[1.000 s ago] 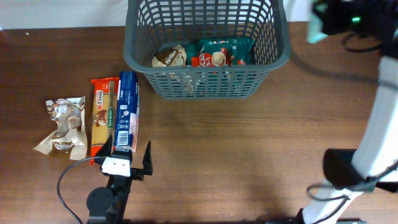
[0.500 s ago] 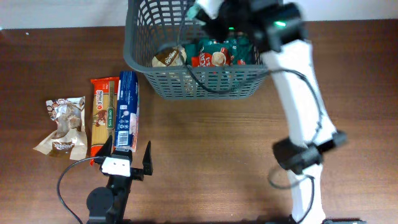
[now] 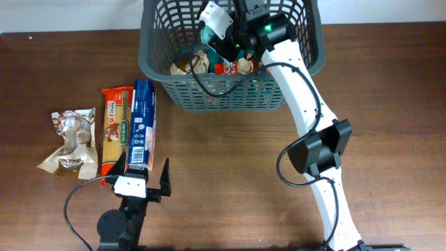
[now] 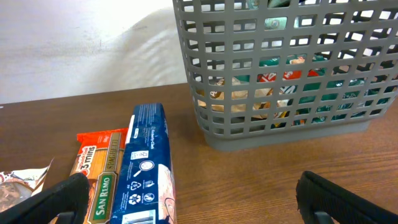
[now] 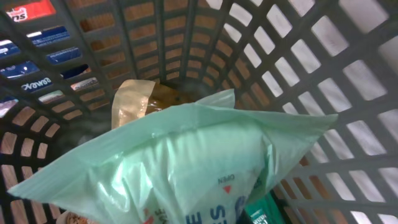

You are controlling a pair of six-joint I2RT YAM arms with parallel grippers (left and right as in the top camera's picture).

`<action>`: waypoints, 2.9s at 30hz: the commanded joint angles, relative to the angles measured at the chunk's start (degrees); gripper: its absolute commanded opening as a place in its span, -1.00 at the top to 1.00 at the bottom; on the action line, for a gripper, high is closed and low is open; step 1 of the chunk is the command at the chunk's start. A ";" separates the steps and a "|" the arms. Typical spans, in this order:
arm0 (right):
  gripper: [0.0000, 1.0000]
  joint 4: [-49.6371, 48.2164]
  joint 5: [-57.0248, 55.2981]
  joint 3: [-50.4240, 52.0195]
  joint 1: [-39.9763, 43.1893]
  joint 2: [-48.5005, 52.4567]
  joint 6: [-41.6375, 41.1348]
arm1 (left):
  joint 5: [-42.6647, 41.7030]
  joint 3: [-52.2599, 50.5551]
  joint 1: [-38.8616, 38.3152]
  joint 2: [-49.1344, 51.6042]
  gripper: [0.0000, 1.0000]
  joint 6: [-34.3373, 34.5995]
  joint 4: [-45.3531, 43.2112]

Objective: Pack container
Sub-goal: 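Place the wet-wipes pack into the basket and withdraw the right gripper, then lower the left gripper onto the blue tissue pack and grasp it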

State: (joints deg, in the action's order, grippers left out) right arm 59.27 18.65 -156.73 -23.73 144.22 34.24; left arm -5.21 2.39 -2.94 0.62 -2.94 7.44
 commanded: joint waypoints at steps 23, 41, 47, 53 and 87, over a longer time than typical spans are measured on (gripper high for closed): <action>-0.64 12.37 -9.94 -11.19 2.86 -16.06 -13.46 | -0.57 -0.33 0.04 -0.28 -0.99 0.35 -0.13; -0.79 11.17 -1.29 16.22 51.95 -47.78 -47.08 | -0.57 -0.33 0.04 -0.28 -0.99 0.35 -0.13; -0.82 16.81 7.74 34.16 58.97 -46.34 -48.28 | -0.57 -0.33 0.04 -0.28 -0.99 0.35 -0.13; -0.98 15.34 7.72 49.11 58.77 -45.13 -48.28 | -0.59 -0.33 0.04 -0.28 -0.99 0.37 -0.13; -0.98 15.32 7.72 58.29 58.58 -44.52 -48.26 | 3.19 73.48 0.85 86.64 -0.82 9.90 48.13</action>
State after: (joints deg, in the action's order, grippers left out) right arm 74.72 25.87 -98.43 35.05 100.14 -13.72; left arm 1.37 75.13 -2.81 81.56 8.67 55.16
